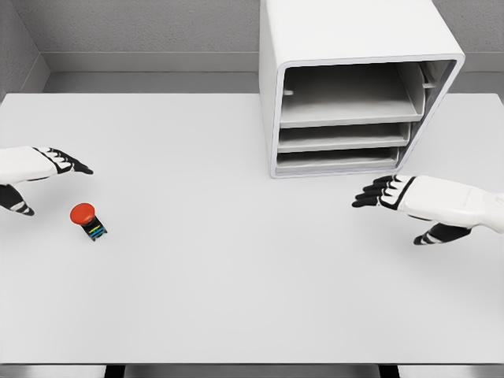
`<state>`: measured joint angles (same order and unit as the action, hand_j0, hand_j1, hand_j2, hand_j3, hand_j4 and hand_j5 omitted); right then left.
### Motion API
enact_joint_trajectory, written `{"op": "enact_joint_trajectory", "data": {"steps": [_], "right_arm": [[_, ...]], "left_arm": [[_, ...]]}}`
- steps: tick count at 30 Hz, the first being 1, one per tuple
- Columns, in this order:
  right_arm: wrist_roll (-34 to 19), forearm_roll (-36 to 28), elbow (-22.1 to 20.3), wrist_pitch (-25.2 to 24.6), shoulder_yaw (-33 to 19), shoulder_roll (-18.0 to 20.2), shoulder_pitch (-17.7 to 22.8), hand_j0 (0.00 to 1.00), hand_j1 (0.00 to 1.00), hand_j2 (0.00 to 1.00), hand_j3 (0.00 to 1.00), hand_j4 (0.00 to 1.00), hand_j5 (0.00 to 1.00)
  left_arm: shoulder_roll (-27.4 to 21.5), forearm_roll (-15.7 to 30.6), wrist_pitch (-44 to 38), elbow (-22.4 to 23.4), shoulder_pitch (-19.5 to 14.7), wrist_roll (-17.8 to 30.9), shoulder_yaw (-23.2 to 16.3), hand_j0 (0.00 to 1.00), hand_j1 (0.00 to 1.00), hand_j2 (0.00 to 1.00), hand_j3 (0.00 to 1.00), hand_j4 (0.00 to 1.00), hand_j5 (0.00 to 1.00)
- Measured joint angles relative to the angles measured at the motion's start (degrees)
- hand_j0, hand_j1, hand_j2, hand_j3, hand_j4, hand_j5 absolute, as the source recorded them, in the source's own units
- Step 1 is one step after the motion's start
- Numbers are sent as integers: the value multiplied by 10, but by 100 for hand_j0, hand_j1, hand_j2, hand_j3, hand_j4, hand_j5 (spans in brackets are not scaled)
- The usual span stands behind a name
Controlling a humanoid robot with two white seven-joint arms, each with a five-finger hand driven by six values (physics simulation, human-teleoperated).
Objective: Slide open multi-storey tabletop storage cabinets and put open load switch and slide close multi-storey tabletop storage cabinets
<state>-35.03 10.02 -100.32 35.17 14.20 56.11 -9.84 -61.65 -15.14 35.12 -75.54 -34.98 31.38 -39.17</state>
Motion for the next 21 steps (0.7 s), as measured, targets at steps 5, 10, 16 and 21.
{"op": "enact_joint_trajectory", "data": {"steps": [5,10,16,21], "right_arm": [[0,0,1,0,2,0,-3,100,100,100,100,100,100],[0,9,13,-1,32,-18,-97,100,100,100,100,100,100],[0,36,29,0,61,-33,-132,100,100,100,100,100,100],[0,42,53,-16,81,-44,-200,100,100,100,100,100,100]], "left_arm": [[-5,1,0,-6,0,5,-6,100,100,100,100,100,100],[-10,1,0,-41,1,6,-39,100,100,100,100,100,100],[3,-3,0,-52,1,7,-57,100,100,100,100,100,100],[7,-4,0,-51,1,7,-63,100,100,100,100,100,100]]}}
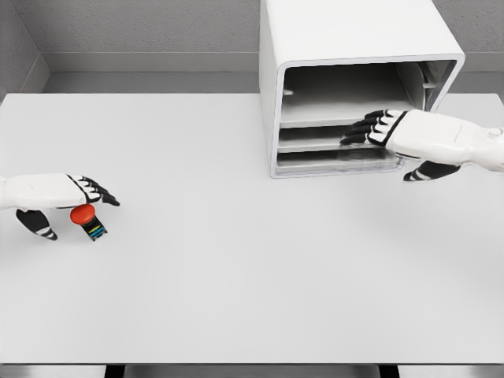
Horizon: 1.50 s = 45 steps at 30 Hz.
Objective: Slide open multi-storey tabletop storage cabinets and put open load switch and slide close multi-storey tabletop storage cabinets
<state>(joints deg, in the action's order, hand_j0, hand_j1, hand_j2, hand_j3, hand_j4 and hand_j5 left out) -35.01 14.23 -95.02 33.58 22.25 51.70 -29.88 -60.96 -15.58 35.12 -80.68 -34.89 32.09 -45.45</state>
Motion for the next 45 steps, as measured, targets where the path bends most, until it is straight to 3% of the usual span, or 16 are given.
{"op": "enact_joint_trajectory", "data": {"steps": [11,19,25,30,35,45], "right_arm": [[0,7,79,-7,76,-52,-87,100,100,100,100,100,100],[0,9,118,-60,122,-90,-129,100,100,100,100,100,100],[0,23,179,-72,138,-116,-171,100,100,100,100,100,100],[0,40,231,-64,151,-133,-180,100,100,100,100,100,100],[1,14,263,-60,151,-146,-191,100,100,100,100,100,100],[5,11,267,-50,148,-145,-173,100,100,100,100,100,100]], "left_arm": [[1,-1,0,0,-6,1,-9,100,100,100,100,100,100],[2,-1,0,0,-6,1,-13,100,100,100,100,100,100],[1,-1,0,2,-8,1,-13,100,100,100,100,100,100],[1,-1,0,3,-8,1,-13,100,100,100,100,100,100],[1,-1,0,3,-9,1,-13,100,100,100,100,100,100],[-1,-1,0,1,-9,1,-11,100,100,100,100,100,100]]}}
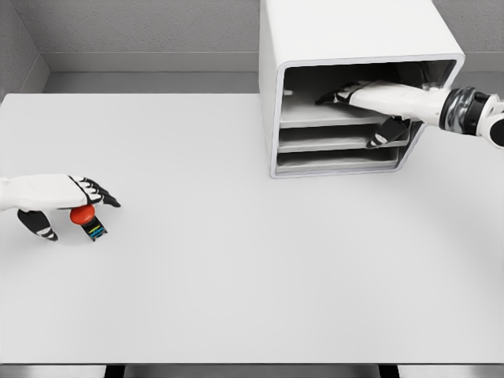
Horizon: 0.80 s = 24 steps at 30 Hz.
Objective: Slide open multi-storey tabletop storage cabinets and put open load switch and slide close multi-storey tabletop storage cabinets
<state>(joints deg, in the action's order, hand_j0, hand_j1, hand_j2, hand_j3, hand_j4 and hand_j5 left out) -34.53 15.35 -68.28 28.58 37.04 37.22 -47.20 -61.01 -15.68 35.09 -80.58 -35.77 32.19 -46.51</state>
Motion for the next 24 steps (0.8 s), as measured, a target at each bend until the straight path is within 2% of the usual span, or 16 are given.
{"op": "enact_joint_trajectory", "data": {"steps": [3,7,12,16,24], "right_arm": [[7,51,-19,22,-2,10,13,100,100,100,100,100,100],[14,75,-51,32,-6,26,23,100,100,100,100,100,100],[7,73,-91,44,-10,51,34,100,100,100,100,100,100],[4,71,-106,48,-17,60,45,100,100,100,100,100,100],[1,47,-139,55,-29,84,69,100,100,100,100,100,100]], "left_arm": [[-1,0,0,-1,1,0,1,100,100,100,100,100,100],[-1,0,0,0,0,0,1,100,100,100,100,100,100],[0,0,0,-2,1,0,0,100,100,100,100,100,100],[0,0,0,-4,1,0,-1,99,99,99,99,99,99],[-3,0,0,-17,4,0,-6,67,67,67,67,67,67]]}}
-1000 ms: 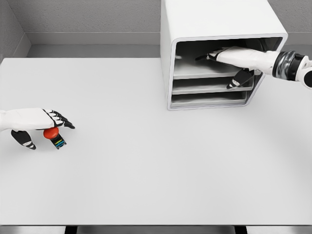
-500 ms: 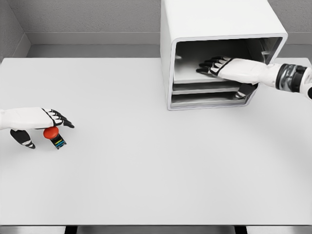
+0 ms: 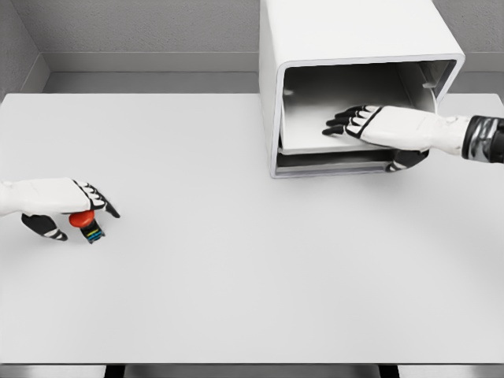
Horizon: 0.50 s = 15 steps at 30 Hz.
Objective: Slide open multi-storey tabletop storage cabinets and put open load switch and slide close multi-storey tabletop storage cabinets
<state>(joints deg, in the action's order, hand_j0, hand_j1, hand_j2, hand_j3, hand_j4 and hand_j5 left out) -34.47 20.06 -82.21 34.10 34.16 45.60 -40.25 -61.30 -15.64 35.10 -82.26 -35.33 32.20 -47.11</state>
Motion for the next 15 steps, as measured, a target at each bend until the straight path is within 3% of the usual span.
{"op": "enact_joint_trajectory", "data": {"steps": [5,14,15], "right_arm": [[-1,-14,-17,3,-17,15,25,100,100,100,100,100,100],[1,-28,-40,2,-36,45,54,100,100,100,100,100,100],[-1,-23,-43,3,-39,48,54,100,100,100,100,100,100]], "left_arm": [[-2,0,0,-8,1,6,-3,52,52,52,52,52,52],[-6,-2,-4,-16,1,7,-6,52,52,52,52,52,52],[-6,-2,-3,-16,0,8,-7,49,49,49,49,49,49]]}}
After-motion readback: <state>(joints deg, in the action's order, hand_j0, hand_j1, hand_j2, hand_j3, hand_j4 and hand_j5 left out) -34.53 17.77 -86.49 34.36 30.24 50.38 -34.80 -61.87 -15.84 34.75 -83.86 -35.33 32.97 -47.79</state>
